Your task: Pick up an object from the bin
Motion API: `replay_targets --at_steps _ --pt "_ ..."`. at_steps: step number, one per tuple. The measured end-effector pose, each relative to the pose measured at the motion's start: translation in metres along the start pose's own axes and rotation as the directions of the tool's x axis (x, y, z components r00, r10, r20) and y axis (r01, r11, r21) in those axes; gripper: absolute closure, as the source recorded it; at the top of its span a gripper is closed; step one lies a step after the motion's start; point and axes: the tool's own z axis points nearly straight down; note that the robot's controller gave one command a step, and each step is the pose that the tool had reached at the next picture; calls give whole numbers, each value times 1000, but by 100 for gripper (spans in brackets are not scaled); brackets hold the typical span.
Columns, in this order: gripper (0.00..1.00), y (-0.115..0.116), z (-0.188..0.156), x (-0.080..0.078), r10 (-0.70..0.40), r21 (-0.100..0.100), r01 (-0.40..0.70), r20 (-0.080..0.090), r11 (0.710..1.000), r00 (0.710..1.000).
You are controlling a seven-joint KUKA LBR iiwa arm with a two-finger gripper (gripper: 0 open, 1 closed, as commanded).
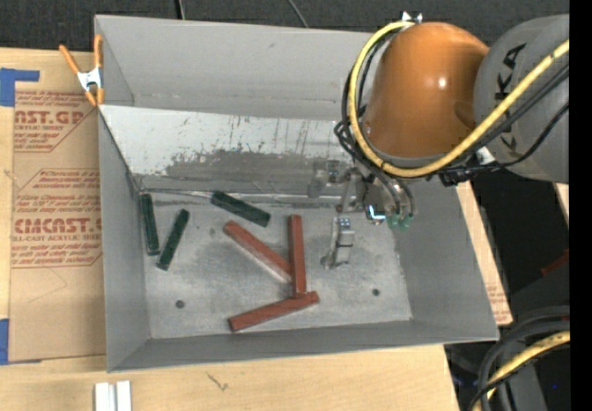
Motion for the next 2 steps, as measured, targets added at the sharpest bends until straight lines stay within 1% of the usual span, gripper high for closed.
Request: replay_targets --at_steps 1,2 --pt "0 0 -4 -1 1 -1 -1 8 1000 1000" --pt "0 3 44 4 29 -1 -29 15 1000 999"
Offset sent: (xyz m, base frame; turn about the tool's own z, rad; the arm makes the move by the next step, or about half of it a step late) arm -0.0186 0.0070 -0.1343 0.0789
